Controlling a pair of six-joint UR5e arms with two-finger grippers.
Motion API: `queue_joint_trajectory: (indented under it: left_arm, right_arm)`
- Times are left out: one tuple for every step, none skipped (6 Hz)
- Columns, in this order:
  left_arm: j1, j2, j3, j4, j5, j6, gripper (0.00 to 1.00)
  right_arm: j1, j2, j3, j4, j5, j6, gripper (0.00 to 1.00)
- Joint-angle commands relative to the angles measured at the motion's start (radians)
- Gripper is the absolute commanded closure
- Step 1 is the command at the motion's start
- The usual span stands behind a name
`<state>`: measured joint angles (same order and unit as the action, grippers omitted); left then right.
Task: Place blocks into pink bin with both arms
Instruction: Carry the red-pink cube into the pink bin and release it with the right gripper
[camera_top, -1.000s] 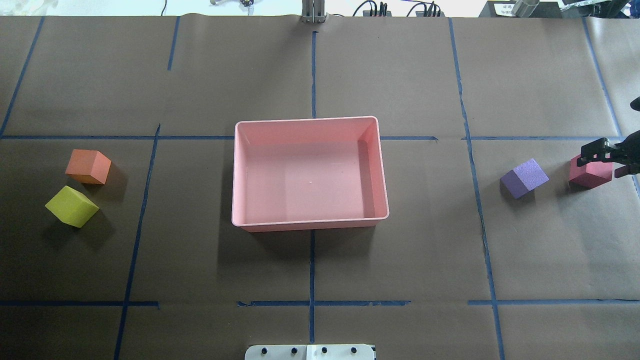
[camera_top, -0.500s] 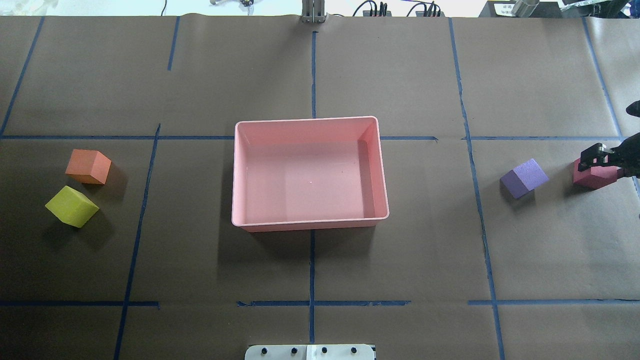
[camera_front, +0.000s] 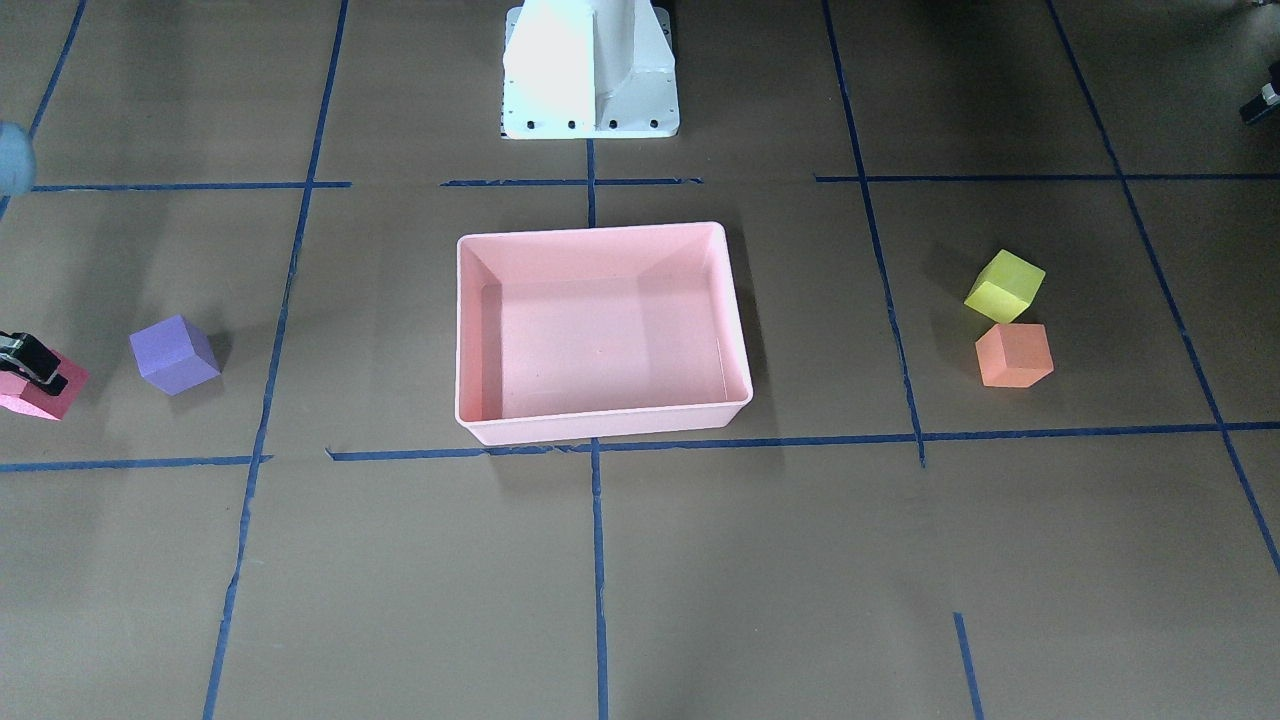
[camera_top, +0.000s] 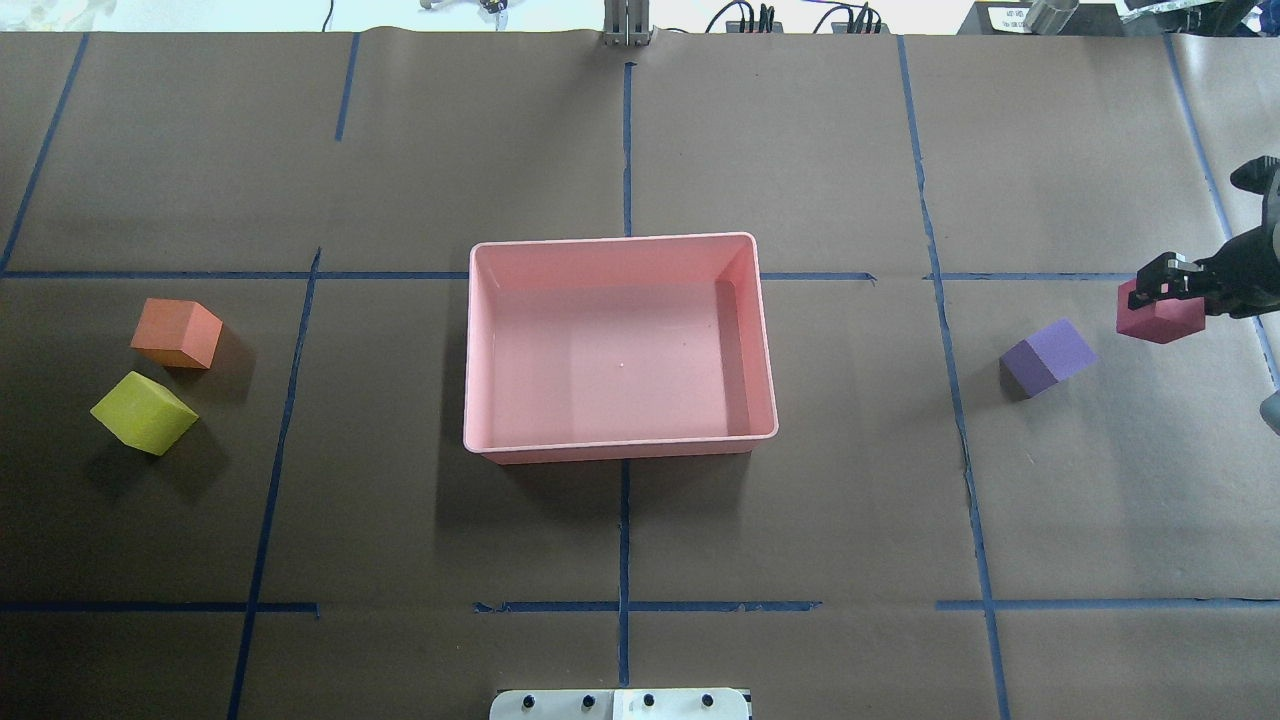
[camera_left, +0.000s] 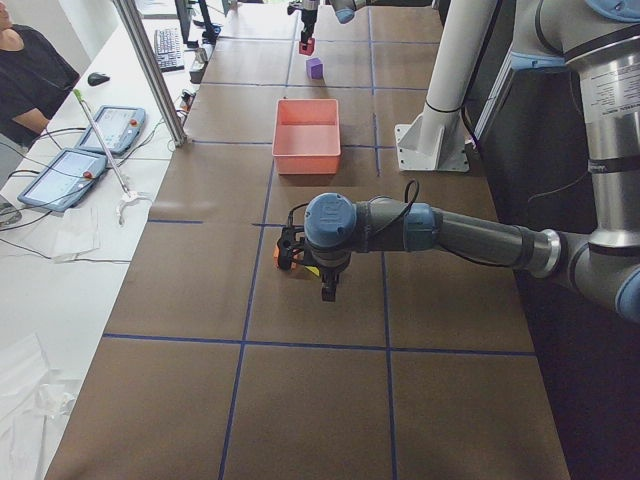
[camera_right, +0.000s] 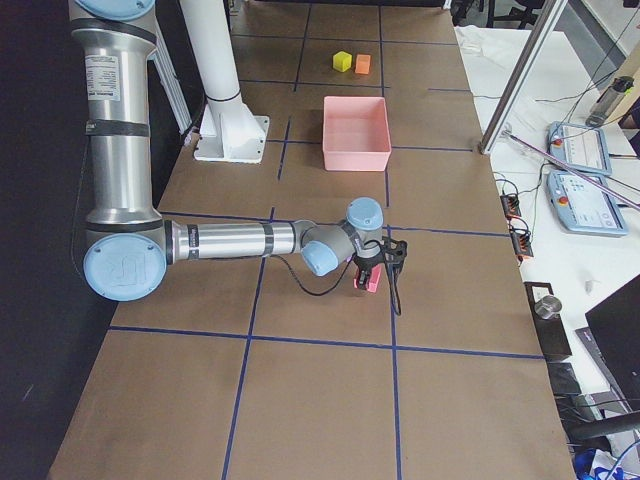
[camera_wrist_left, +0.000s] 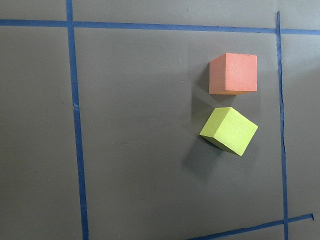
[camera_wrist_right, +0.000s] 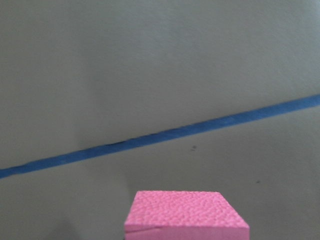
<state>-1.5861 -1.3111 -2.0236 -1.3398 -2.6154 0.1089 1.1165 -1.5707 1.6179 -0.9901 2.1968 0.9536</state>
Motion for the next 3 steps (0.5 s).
queue_joint_trajectory:
  left_arm:
    - [0.000,0.001,-0.004,0.002,0.000,-0.002,0.00]
    - [0.000,0.001,-0.004,0.001,0.000,-0.002,0.00]
    - [0.003,0.000,-0.004,-0.001,-0.002,0.000,0.00]
  right_arm:
    - [-0.001,0.015,0.235,-0.110,0.009,0.011,0.99]
    - [-0.042,0.131,0.326,-0.281,0.018,0.019,0.99]
    - [-0.152,0.223,0.367,-0.377,0.017,0.048,0.99]
